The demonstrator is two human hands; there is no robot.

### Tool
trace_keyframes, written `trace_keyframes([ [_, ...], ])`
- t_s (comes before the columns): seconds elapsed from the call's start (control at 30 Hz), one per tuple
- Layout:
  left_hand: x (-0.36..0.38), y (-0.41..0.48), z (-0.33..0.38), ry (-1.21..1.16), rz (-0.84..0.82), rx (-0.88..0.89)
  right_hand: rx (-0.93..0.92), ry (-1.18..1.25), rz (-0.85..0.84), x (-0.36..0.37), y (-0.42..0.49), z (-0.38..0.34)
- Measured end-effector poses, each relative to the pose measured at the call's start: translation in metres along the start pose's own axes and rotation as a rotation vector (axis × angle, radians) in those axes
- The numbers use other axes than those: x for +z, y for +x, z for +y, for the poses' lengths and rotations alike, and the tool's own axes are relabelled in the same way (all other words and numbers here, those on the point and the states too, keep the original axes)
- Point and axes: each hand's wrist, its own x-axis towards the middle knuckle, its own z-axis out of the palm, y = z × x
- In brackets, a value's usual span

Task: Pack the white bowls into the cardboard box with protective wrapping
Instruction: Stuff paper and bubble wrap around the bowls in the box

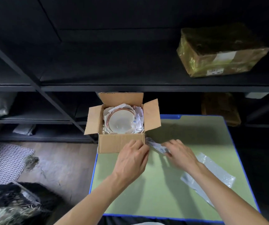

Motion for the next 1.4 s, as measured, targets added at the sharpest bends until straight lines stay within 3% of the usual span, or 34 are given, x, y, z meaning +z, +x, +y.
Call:
trace_keyframes([
  [0.2,0.015,-0.021,0.010,0.000,-0.087,-0.090,0.004,-0.100,-0.141,0.022,0.026,-0.011],
  [0.53,0.023,-0.034,0.008,-0.012,-0.229,-0.214,0.031,-0.089,-0.091,0.025,0.006,-0.010],
  [0.73,0.026,-0.034,0.017,-0.036,-0.321,-0.248,-0.104,-0.025,-0.024,-0.008,-0.031,0.017],
  [0.9,0.031,-0.037,0.033,-0.082,-0.252,-0.123,-0.218,0.078,-0.106,-0.043,-0.057,0.013],
  [1.07,0.016,-0.030,0.036,-0.076,-0.123,-0.040,-0.234,0.239,-0.076,-0.066,-0.065,-0.009],
  [1.4,-0.031,-0.035,0.012,-0.175,-0.054,-0.296,-0.328,0.468,0.082,-0.089,-0.039,-0.060],
])
